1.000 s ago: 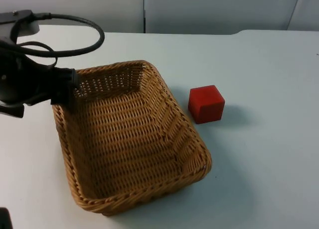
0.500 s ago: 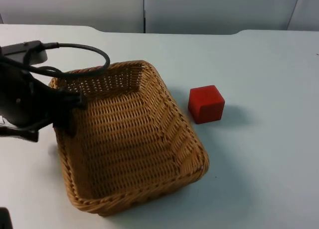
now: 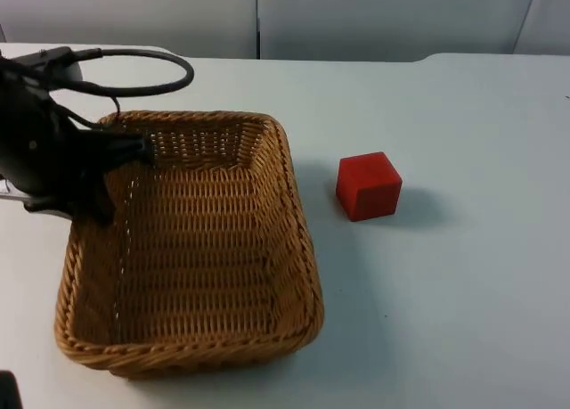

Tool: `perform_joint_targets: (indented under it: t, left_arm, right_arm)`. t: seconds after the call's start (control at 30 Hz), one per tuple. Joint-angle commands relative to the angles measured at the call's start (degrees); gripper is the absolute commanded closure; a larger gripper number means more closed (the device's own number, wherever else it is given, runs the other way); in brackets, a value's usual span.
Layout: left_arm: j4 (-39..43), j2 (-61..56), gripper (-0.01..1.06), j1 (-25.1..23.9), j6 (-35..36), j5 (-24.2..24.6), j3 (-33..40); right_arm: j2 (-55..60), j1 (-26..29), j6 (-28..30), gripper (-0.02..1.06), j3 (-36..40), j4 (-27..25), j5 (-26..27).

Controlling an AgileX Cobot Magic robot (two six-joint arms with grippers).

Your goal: Pick up the basket with the left hand and place the cube into the basket with the right hand.

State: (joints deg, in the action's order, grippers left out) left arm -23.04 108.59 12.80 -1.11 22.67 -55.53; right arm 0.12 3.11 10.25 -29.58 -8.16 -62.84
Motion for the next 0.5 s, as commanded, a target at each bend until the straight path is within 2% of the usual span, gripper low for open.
perform_joint_targets:
  t: [0.0,0.37,0.43,0.47]
  left_arm:
    - [0.88,-1.31,1.05,0.04,-0.42,2.85,-1.32]
    - [-0.73,-12.57,1.05,-0.94,-0.76,7.57,-2.70]
    - [-5.67,-13.55,1.05,-2.40,-5.30,8.69,-2.70]
    - [-5.67,-13.55,1.05,-2.40,-5.30,8.69,-2.70]
  right_arm:
    - [-0.12,0.39,0.04,1.05,0.18,0.12,0.52]
    - [-0.12,0.39,0.04,1.05,0.18,0.12,0.52]
    - [-0.12,0.39,0.04,1.05,0.18,0.12,0.52]
    - [-0.12,0.39,0.04,1.05,0.18,0.12,0.52]
